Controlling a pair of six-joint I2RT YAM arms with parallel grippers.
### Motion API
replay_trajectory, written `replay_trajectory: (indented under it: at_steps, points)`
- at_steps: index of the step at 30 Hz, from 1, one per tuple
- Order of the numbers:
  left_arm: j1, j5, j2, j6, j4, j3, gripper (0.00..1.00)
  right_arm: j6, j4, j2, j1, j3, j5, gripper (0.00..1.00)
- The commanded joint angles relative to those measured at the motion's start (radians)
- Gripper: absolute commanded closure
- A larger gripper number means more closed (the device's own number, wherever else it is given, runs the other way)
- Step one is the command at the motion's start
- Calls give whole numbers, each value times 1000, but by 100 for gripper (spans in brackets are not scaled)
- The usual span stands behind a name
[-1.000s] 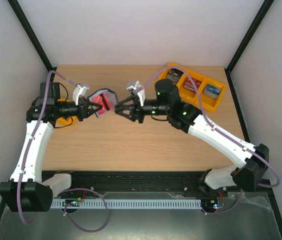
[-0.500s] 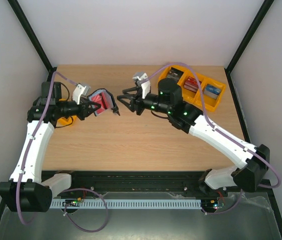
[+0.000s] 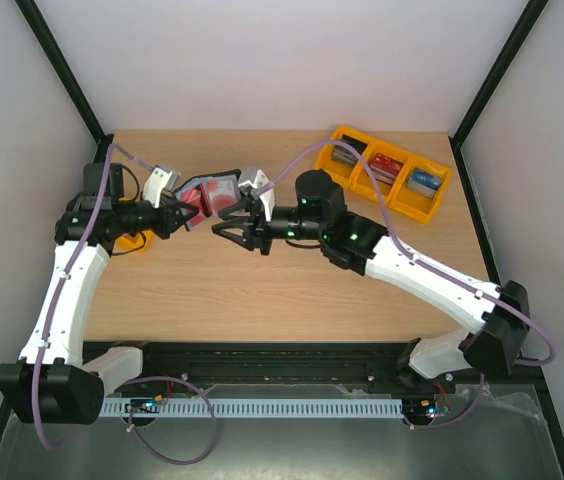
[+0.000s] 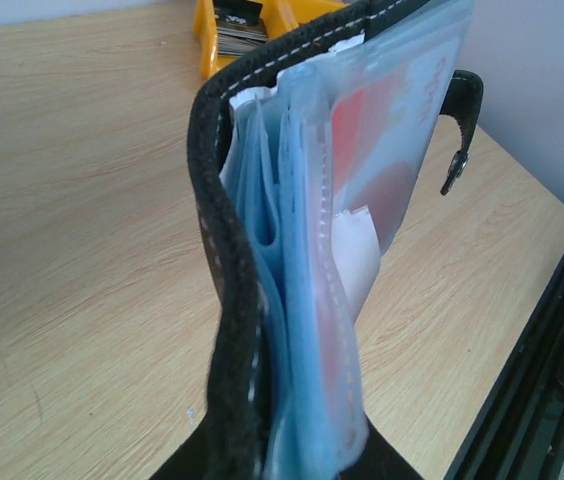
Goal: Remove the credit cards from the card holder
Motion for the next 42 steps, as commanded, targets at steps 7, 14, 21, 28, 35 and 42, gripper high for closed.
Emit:
replay_trajectory:
  at_steps: [7,14,21,28,35,42]
  points:
    - [-3,291,-16,178,-146,72,98,205,234,144,-108,-9,-38,69]
    - [-3,354,-17,261,-216,99,98,191,219,185,-108,17,-71,70]
    - [-4,387,-11,317,-255,115,98,210,234,237,-99,52,-158,71]
    - [-4,399,-10,332,-265,115,98,179,226,259,-75,74,-288,86]
    - [-3,414,-8,329,-262,105,98,161,238,214,-84,41,-341,98]
    - [-3,455,-18,-194,203,-181,91,211,39,281,-107,40,-103,98]
